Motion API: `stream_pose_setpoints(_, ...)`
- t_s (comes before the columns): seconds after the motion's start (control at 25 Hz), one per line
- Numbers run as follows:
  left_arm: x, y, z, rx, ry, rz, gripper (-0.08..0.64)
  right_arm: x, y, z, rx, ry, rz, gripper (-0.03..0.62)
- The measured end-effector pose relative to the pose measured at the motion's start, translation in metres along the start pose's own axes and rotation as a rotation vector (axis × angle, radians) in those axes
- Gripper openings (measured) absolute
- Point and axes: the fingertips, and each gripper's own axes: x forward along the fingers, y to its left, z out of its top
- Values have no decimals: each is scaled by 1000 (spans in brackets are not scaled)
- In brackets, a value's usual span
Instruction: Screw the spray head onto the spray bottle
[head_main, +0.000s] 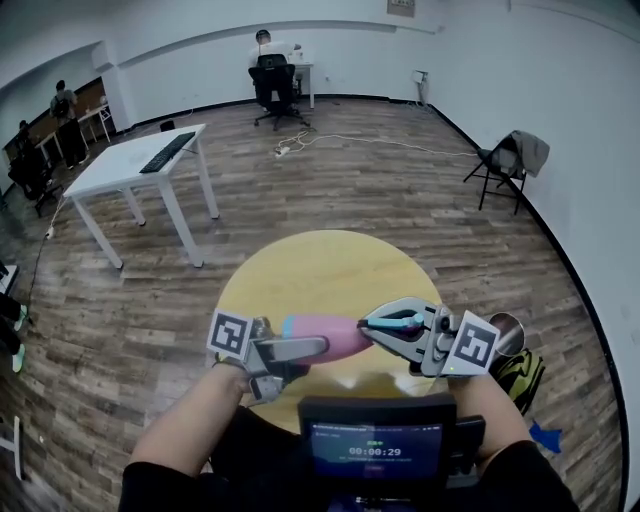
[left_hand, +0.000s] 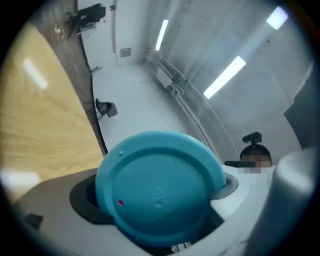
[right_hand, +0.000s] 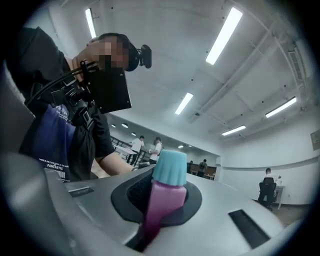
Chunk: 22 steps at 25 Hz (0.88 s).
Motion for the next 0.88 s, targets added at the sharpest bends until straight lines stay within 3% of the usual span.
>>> stream_pose_setpoints(0.08, -1, -7, 10, 168, -54, 42, 553, -5, -17, -3, 120, -65, -53, 15)
stream_pose_setpoints(0.16, -4, -16, 19, 487, -76, 162, 555, -15, -45, -17, 393, -123, -112, 15)
stream_pose_setpoints(0.24, -11, -19, 25, 847, -42, 351, 555, -25, -66, -38, 688, -160, -128, 15)
stream_pose_setpoints(0.32, -16, -15, 25, 1150, 47, 528, 557, -31, -75, -57, 896, -176, -123, 15)
stream_pose_setpoints(0.36, -18, -9, 22, 1280, 119, 599, 560, -30, -76, -67, 955, -161, -128, 15)
stream_pose_setpoints(0.44, -17, 8, 10, 1473, 287, 696, 560, -24, -71, -81, 993, -106, -134, 15)
stream_pose_setpoints(0.48, -16, 18, 3, 1531, 358, 720, 560, -19, -66, -82, 988, -91, -122, 15)
stream_pose_setpoints(0.56, -11, 27, -10, 1556, 418, 687, 557, -12, -60, -75, 954, -92, -86, 15)
stream_pose_setpoints(0.72, 0, 11, -11, 1347, 271, 508, 538, -11, -52, -57, 846, -94, -74, 15)
stream_pose_setpoints(0.8, -1, 1, -2, 1120, 149, 422, 532, -13, -48, -42, 735, -115, -71, 15)
stream_pose_setpoints(0.88, -3, -7, 13, 748, -12, 283, 532, -12, -41, -22, 544, -126, -76, 15)
